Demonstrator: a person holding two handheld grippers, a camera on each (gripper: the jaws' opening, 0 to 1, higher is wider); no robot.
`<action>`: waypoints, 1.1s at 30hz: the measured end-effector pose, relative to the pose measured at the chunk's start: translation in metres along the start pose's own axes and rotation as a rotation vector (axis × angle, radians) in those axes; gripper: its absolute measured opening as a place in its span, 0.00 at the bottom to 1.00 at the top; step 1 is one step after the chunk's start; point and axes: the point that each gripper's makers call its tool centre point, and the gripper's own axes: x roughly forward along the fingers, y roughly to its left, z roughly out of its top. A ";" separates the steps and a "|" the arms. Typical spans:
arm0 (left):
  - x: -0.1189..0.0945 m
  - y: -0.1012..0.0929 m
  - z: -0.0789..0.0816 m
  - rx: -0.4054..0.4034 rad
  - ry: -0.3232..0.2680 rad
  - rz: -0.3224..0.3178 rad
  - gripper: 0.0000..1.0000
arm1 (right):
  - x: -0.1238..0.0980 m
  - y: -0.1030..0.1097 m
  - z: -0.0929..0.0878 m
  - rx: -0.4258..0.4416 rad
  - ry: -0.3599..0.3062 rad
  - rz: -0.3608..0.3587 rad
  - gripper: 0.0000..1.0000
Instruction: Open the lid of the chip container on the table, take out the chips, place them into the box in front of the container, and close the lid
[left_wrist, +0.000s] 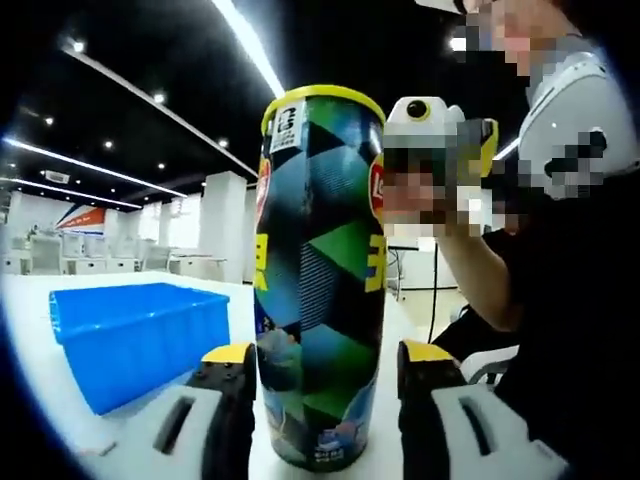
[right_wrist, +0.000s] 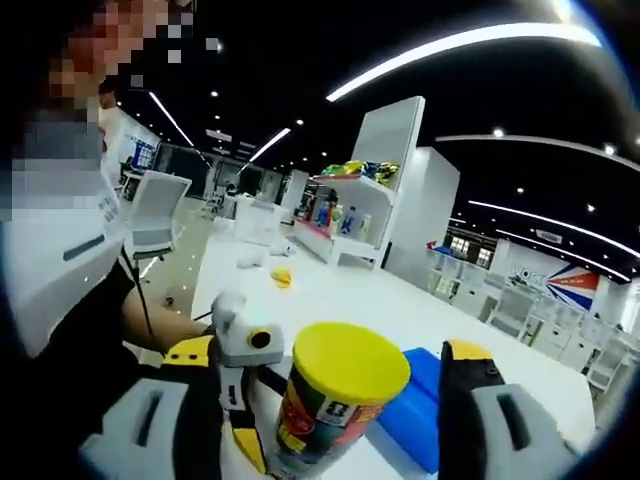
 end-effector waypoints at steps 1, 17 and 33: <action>0.000 0.001 0.000 0.003 -0.001 0.002 0.56 | 0.000 0.000 0.000 0.000 -0.001 -0.002 0.85; 0.001 0.004 -0.005 0.020 0.027 0.017 0.47 | 0.001 -0.001 -0.002 -0.005 -0.001 -0.003 0.83; 0.000 0.004 -0.009 -0.024 0.032 0.030 0.47 | 0.002 -0.018 0.000 -0.026 -0.023 -0.099 0.69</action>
